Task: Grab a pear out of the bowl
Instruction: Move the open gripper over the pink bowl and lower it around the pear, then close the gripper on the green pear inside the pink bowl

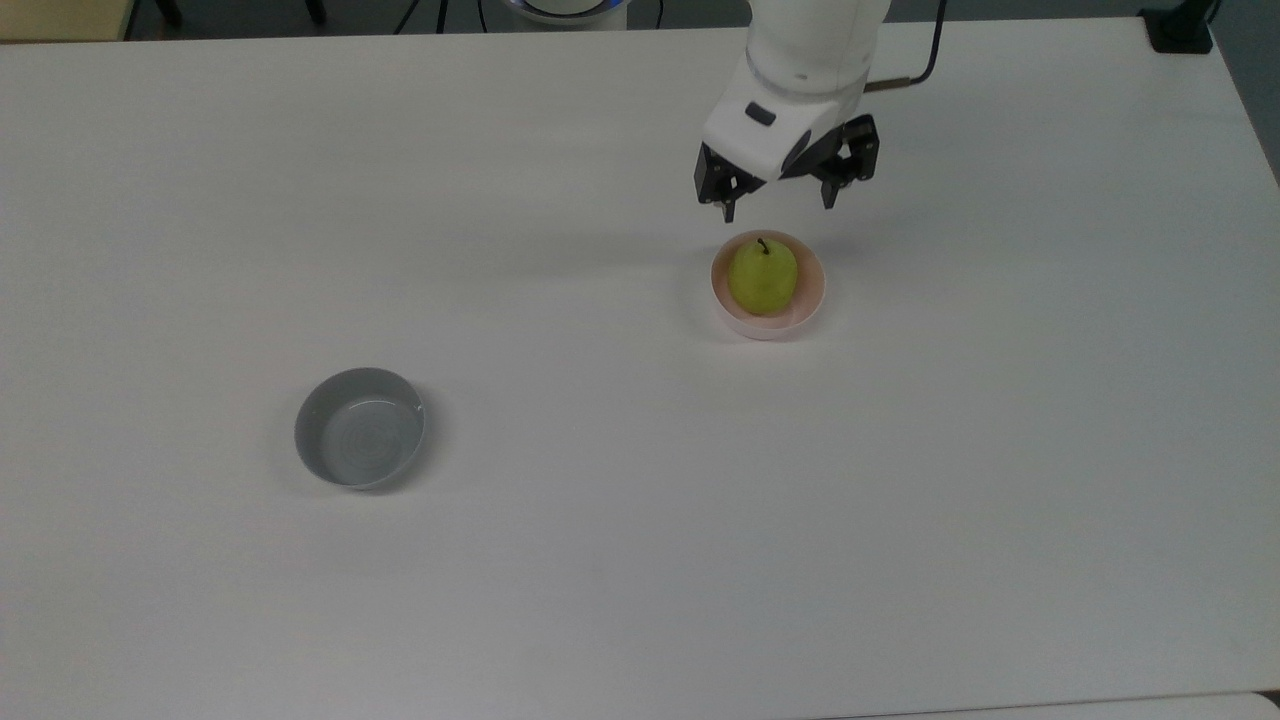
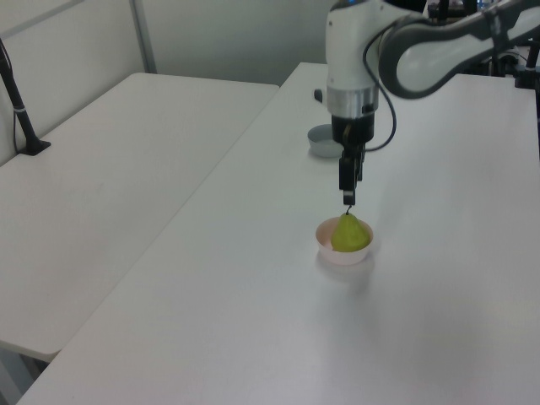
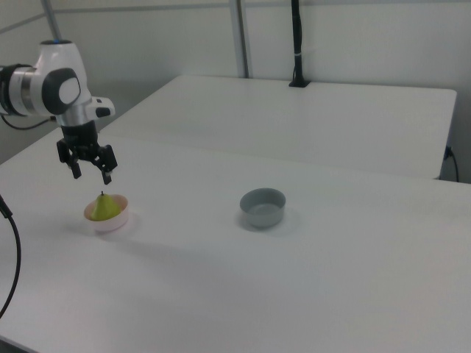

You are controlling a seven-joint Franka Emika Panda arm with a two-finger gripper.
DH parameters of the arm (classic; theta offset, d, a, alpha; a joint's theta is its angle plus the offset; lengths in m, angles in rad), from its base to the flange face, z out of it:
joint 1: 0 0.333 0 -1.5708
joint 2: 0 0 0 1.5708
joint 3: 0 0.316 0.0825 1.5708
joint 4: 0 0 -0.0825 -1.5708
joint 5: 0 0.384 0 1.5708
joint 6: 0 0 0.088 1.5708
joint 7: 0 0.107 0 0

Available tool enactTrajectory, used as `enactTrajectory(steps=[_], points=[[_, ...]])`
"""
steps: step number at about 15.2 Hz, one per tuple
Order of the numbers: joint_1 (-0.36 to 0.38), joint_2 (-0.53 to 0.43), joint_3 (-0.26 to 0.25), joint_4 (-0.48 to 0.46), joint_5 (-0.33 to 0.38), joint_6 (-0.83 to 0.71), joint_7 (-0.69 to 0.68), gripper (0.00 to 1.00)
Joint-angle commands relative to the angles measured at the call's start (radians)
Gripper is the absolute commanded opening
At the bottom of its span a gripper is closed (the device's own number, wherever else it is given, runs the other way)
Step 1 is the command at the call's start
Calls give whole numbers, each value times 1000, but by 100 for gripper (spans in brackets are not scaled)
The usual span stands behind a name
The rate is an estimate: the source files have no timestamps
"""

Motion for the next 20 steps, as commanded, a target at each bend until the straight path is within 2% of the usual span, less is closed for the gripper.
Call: enactTrajectory(steps=[1,6,11,17,19,20], points=[[21,17,-4,-58,-21,86,27,97],[21,57,-4,-59,-33,110,30,97],[19,79,-2,-68,-45,130,30,88],[21,97,-2,-75,-48,173,35,87],[21,100,-2,-76,-48,175,35,77],[21,100,-2,-76,-48,175,35,65]])
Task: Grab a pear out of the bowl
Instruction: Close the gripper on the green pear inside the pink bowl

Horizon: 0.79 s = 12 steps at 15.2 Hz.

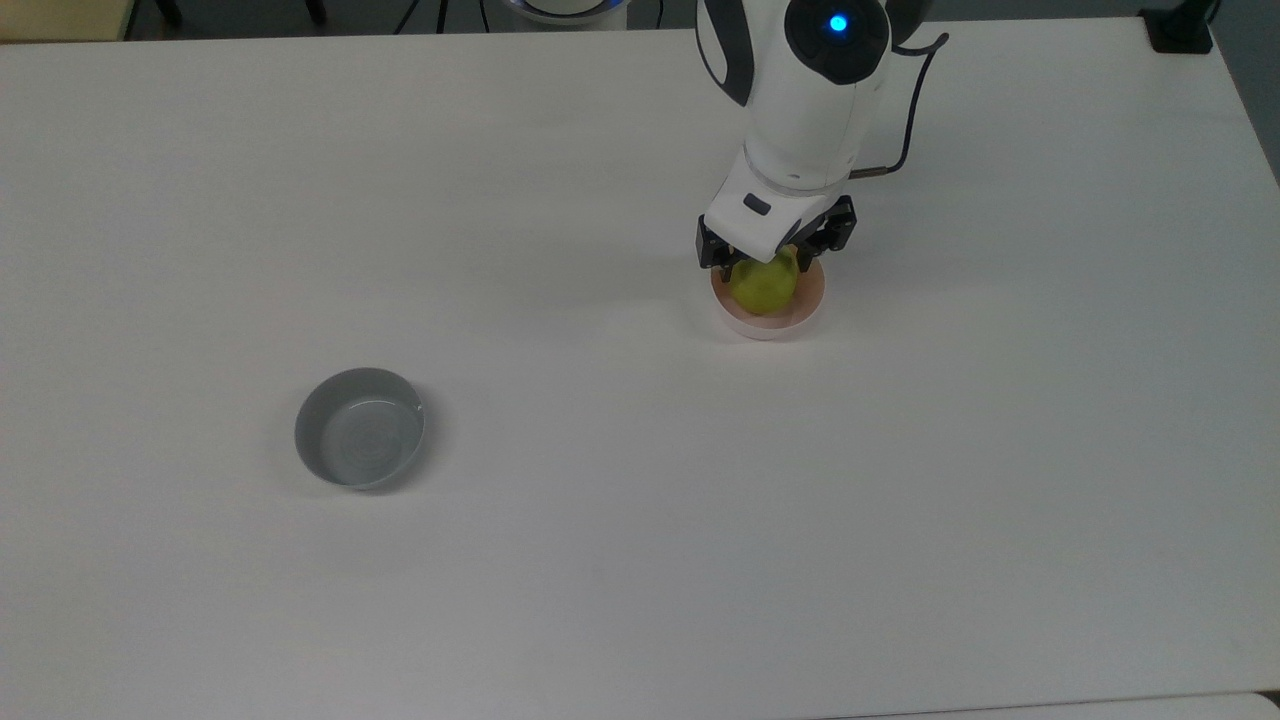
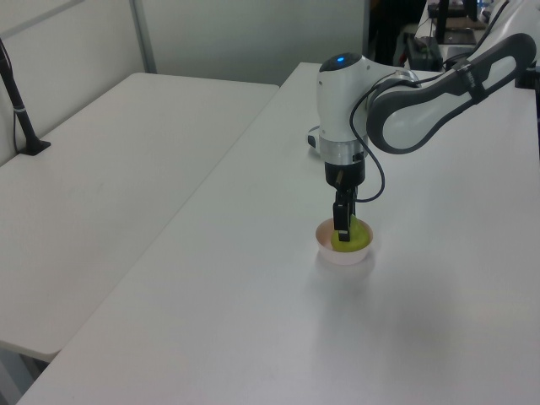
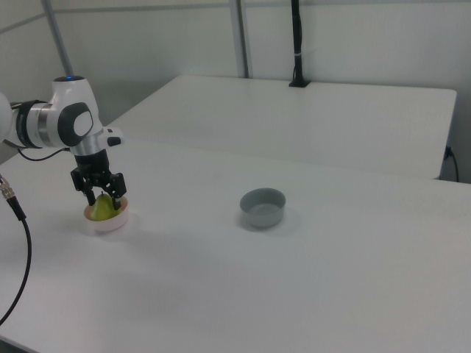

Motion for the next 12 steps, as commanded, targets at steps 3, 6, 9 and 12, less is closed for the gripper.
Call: enactTrajectory(steps=[3,6,9,12], points=[[13,-10,-3,-37,-38,34,32,26],[13,-12,-3,-37,-38,33,25,13],[11,-16,-1,-36,-38,28,23,9],[8,-39,-1,-28,-38,16,23,8]])
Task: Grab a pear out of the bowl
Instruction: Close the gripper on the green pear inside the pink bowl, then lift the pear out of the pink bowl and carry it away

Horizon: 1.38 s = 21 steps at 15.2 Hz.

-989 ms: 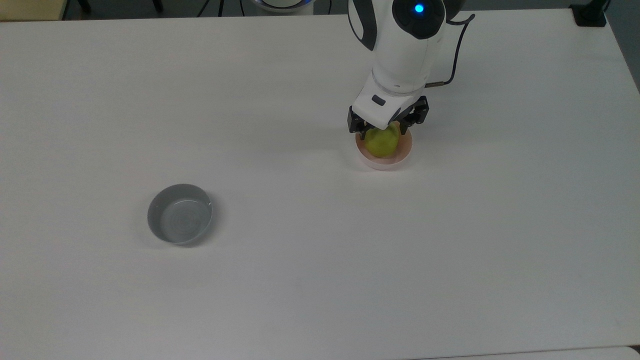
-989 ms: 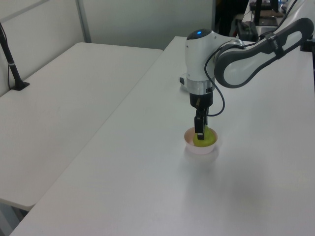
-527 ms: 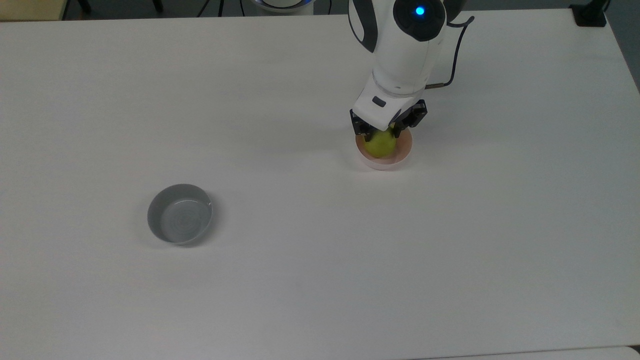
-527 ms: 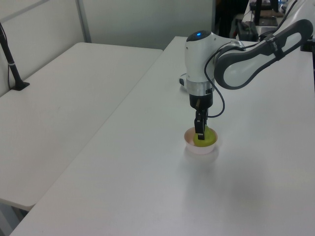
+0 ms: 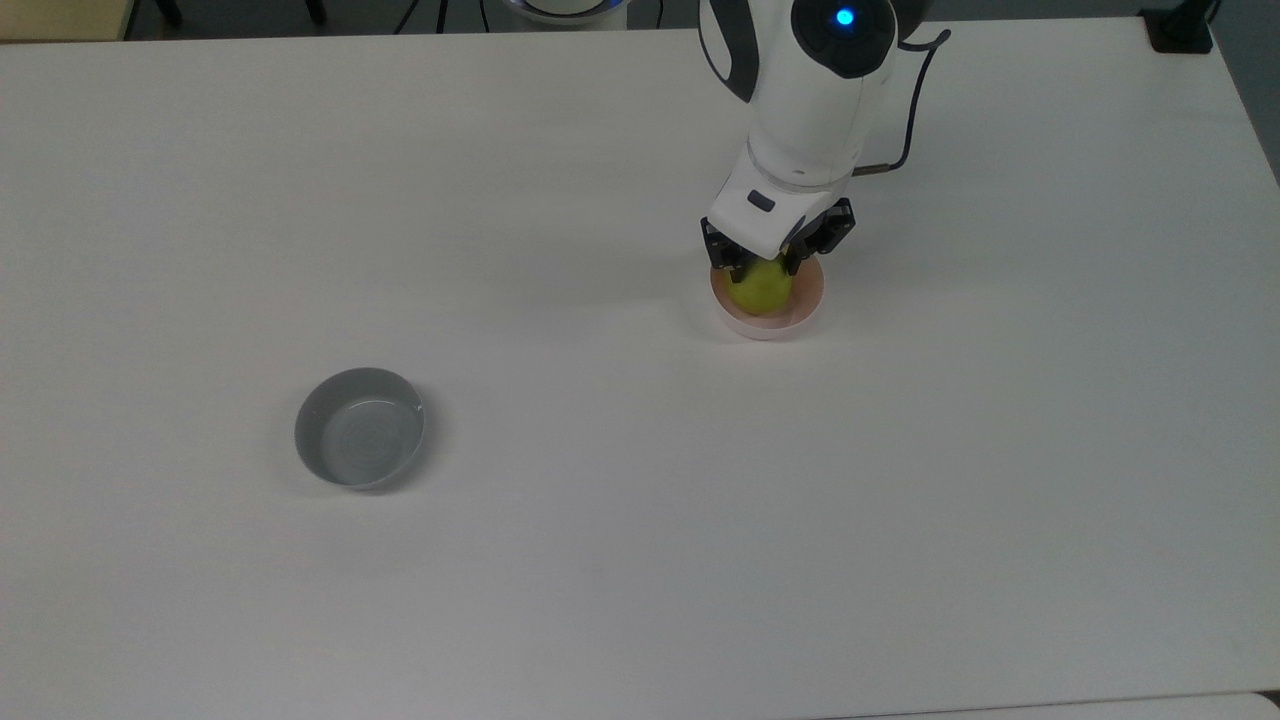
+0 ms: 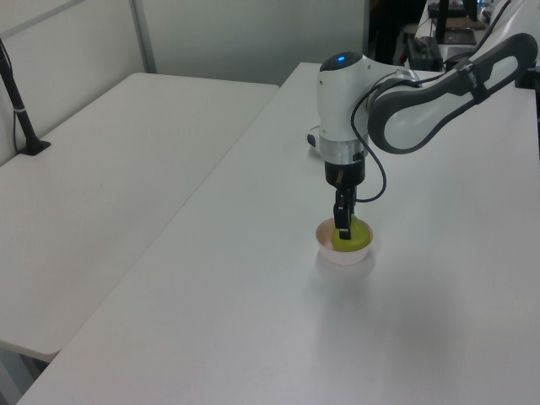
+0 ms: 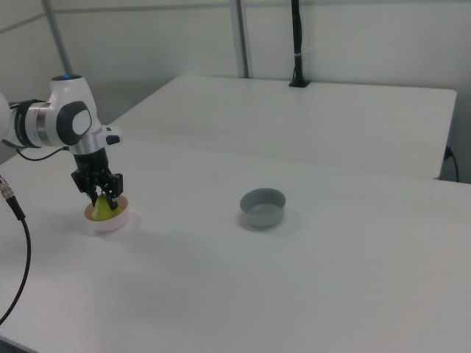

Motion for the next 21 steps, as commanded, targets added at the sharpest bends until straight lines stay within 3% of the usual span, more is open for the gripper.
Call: enactTrajectory(steps=[1,7,12,21], points=[[7,-47,-4,-27,-22,13,22,8],[-1,-78,-5,19,-22,-62,22,8],[-19,-162,-5,19,-22,-116,-9,5],[-182,-315,-4,25,-10,-222,-154,4]])
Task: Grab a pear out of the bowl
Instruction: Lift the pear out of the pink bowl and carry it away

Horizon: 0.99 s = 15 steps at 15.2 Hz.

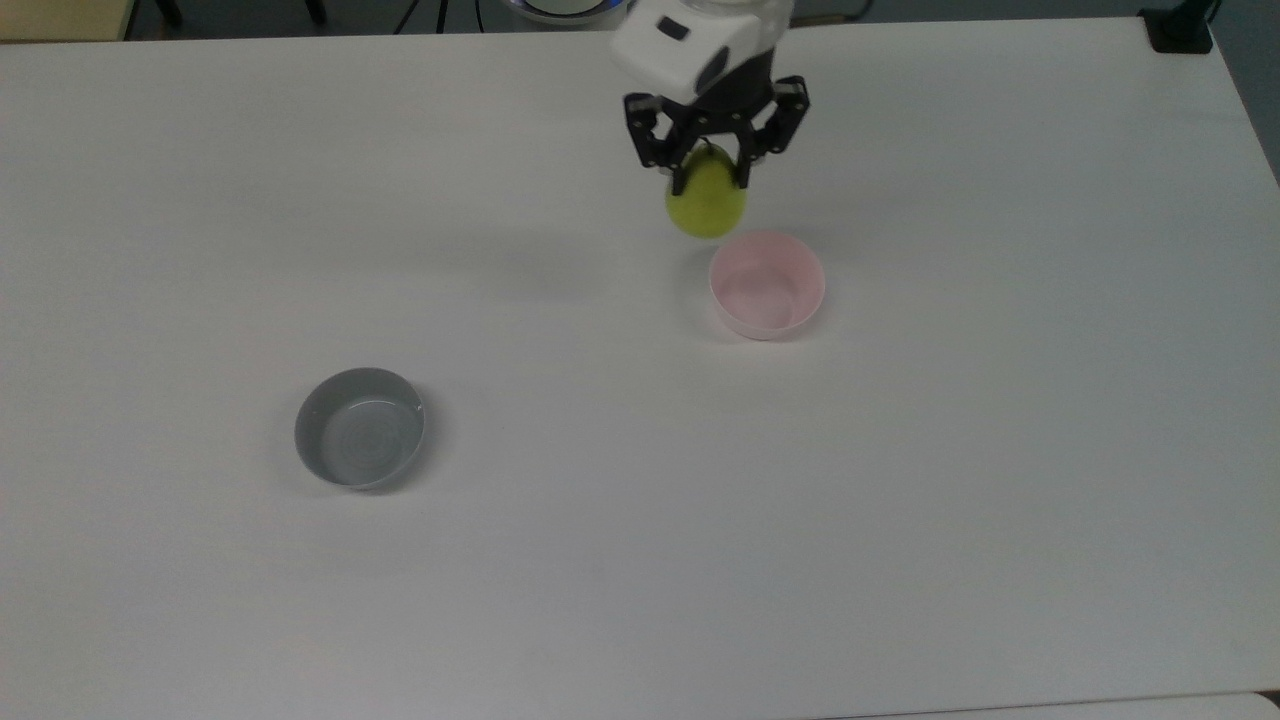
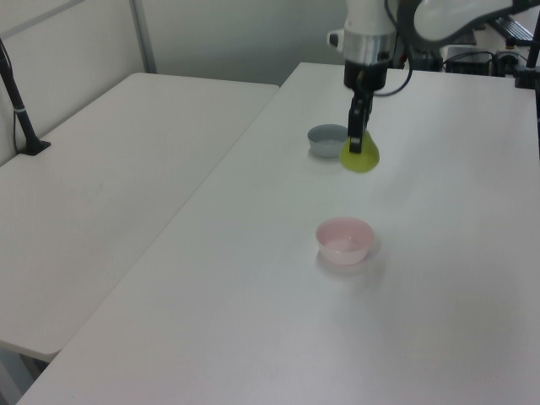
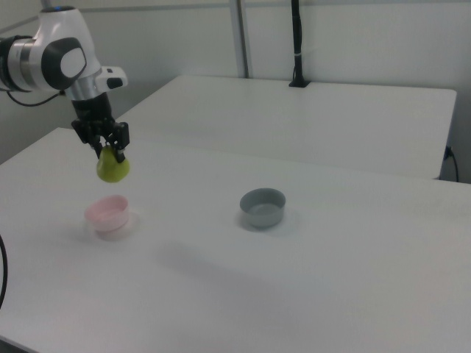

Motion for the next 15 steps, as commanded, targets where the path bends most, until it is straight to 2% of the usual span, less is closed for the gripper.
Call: enactTrajectory(steps=[1,8,12,15], points=[[-88,-81,2,-13,-3,-60,-120,4],[-295,-134,2,-12,21,-123,-412,4],[-367,-130,0,-4,15,-142,-539,4],[-416,-89,-9,-4,14,-122,-572,4]])
